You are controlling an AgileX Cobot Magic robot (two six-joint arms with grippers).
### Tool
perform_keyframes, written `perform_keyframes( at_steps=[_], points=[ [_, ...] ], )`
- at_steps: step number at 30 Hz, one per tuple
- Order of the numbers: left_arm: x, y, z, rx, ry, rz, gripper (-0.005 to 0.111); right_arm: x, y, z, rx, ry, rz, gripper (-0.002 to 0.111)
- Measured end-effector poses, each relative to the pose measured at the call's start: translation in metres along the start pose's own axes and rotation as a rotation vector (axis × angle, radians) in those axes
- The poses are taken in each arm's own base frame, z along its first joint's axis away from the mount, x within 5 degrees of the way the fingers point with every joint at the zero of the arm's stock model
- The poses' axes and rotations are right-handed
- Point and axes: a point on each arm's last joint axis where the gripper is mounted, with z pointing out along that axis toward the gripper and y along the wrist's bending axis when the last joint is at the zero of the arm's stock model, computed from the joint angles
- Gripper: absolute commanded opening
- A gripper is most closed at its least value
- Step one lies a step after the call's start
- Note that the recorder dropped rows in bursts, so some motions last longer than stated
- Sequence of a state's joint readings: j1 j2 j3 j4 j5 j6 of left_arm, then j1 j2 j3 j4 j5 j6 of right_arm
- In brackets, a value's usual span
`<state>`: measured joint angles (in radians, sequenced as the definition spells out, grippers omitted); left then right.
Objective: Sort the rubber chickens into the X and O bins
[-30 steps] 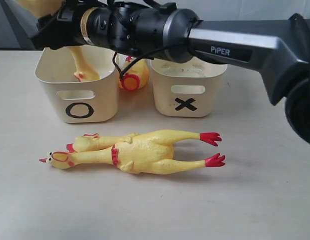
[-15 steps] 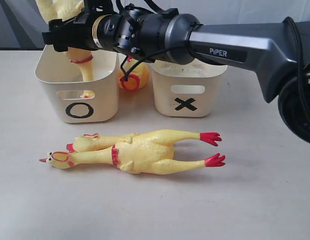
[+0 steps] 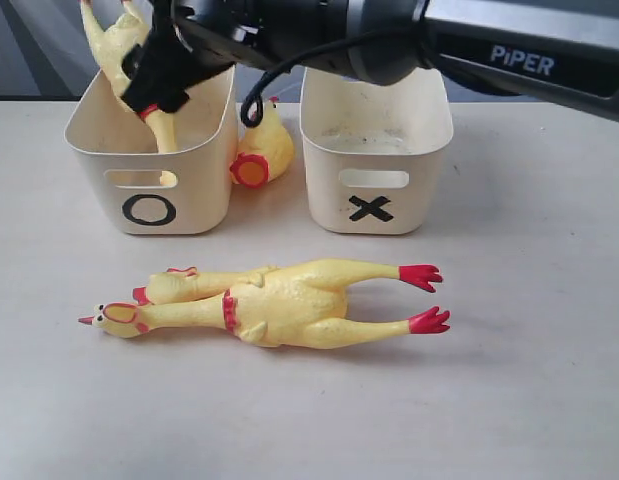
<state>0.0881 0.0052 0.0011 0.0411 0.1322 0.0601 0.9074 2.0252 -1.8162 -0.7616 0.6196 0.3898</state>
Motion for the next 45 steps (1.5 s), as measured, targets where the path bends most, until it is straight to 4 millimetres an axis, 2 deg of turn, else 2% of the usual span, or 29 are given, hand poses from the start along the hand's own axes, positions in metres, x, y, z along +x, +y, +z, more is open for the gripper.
perform_keyframes(
  at_steps=[2, 4, 6, 7, 10, 16, 21, 23, 25, 26, 27, 32, 36, 38, 40, 42, 45],
  points=[
    [0.000, 0.000, 0.000, 0.000, 0.000, 0.000, 0.000, 0.013, 0.004, -0.003, -0.014, 0.151, -0.167, 0.064],
    [0.000, 0.000, 0.000, 0.000, 0.000, 0.000, 0.000, 0.025, 0.012, -0.006, -0.128, 0.279, -0.245, 0.058],
    [0.000, 0.000, 0.000, 0.000, 0.000, 0.000, 0.000, 0.038, 0.024, -0.013, -0.302, 0.402, -0.331, 0.059],
    [0.000, 0.000, 0.000, 0.000, 0.000, 0.000, 0.000, 0.044, 0.031, -0.018, -0.422, 0.455, -0.393, 0.060],
    [0.000, 0.000, 0.000, 0.000, 0.000, 0.000, 0.000, 0.057, 0.045, -0.021, -0.567, 0.491, -0.466, 0.082],
    [0.000, 0.000, 0.000, 0.000, 0.000, 0.000, 0.000, 0.103, 0.060, -0.001, -0.591, 0.636, -0.620, 0.083],
    [0.000, 0.000, 0.000, 0.000, 0.000, 0.000, 0.000, 0.131, 0.077, 0.022, -0.615, 0.701, -0.659, 0.082],
    [0.000, 0.000, 0.000, 0.000, 0.000, 0.000, 0.000, 0.143, 0.085, 0.027, -0.658, 0.763, -0.652, 0.075],
    [0.000, 0.000, 0.000, 0.000, 0.000, 0.000, 0.000, 0.160, 0.095, 0.034, -0.700, 0.854, -0.661, 0.048],
    [0.000, 0.000, 0.000, 0.000, 0.000, 0.000, 0.000, 0.166, 0.098, 0.038, -0.713, 0.878, -0.672, 0.027],
    [0.000, 0.000, 0.000, 0.000, 0.000, 0.000, 0.000, 0.167, 0.100, 0.038, -0.719, 0.890, -0.678, 0.004],
    [0.000, 0.000, 0.000, 0.000, 0.001, 0.000, 0.000, 0.165, 0.105, 0.035, -0.714, 0.896, -0.666, 0.000],
    [0.000, 0.000, 0.000, 0.000, 0.001, 0.000, 0.000, 0.153, 0.109, 0.020, -0.689, 0.869, -0.654, -0.001],
    [0.000, 0.000, 0.000, 0.000, 0.002, 0.000, 0.000, 0.138, 0.111, 0.003, -0.682, 0.827, -0.628, -0.001],
    [0.000, 0.000, 0.000, 0.000, 0.002, 0.000, 0.000, 0.112, 0.104, -0.024, -0.668, 0.738, -0.605, -0.001],
    [0.000, 0.000, 0.000, 0.000, 0.002, 0.000, 0.000, 0.086, 0.092, -0.055, -0.648, 0.634, -0.590, -0.001],
    [0.000, 0.000, 0.000, 0.000, 0.002, 0.000, 0.000, 0.053, 0.062, -0.106, -0.574, 0.474, -0.588, -0.001]
  ],
)
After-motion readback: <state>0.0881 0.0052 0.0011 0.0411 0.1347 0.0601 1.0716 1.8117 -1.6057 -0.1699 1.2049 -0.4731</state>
